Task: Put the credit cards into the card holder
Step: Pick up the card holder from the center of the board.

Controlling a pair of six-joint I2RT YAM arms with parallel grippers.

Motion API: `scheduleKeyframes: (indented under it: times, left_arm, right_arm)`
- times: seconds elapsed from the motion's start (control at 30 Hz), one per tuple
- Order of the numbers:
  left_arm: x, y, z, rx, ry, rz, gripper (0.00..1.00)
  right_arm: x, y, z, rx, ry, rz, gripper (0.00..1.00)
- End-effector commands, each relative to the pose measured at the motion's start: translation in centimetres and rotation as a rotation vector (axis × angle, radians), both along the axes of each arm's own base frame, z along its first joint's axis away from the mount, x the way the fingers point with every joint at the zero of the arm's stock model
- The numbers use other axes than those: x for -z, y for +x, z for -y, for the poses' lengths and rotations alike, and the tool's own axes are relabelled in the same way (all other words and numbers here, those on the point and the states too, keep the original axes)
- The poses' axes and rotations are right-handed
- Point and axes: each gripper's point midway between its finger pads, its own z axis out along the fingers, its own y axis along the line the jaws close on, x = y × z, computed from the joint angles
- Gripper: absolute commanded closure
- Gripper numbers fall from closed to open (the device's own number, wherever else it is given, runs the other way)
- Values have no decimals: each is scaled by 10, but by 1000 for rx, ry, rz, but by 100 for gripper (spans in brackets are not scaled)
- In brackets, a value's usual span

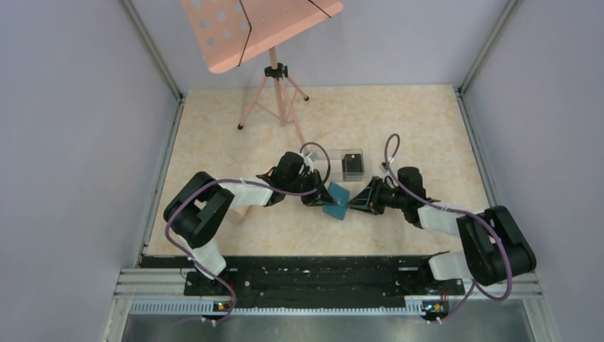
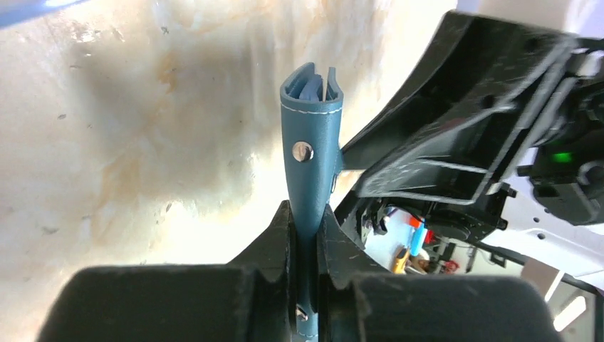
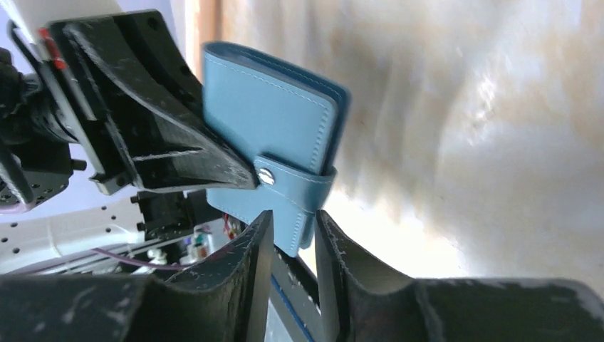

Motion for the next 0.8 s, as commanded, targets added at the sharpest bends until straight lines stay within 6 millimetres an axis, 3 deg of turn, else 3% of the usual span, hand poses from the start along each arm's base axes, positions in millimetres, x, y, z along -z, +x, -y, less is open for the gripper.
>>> scheduleKeyframes:
  times: [0.0,0.07,0.13,0.27,0.67,0.77]
  left_arm:
    - [-22,9,-9,-13,94,103,100]
    - [-27,12,-13,-25,142,130,100]
    - [-25,7,-18,-23,209,128,100]
    - [-30,2,-14,-7,297,180,100]
    - [-52,-13,5,39,307,250,100]
    - [-54,-13,4,28,306,255,100]
  right_arm:
    - [-29,19,6,-8,-124,169,63]
    - [-35,20,9,-10,-188,206,48]
    - [-39,20,9,-19,-237,227,39]
    - [-39,16,1,-42,-308,225,30]
    - [-8,14,-14,-86,-508,150,28]
    - [0,11,-13,-111,-546,131,33]
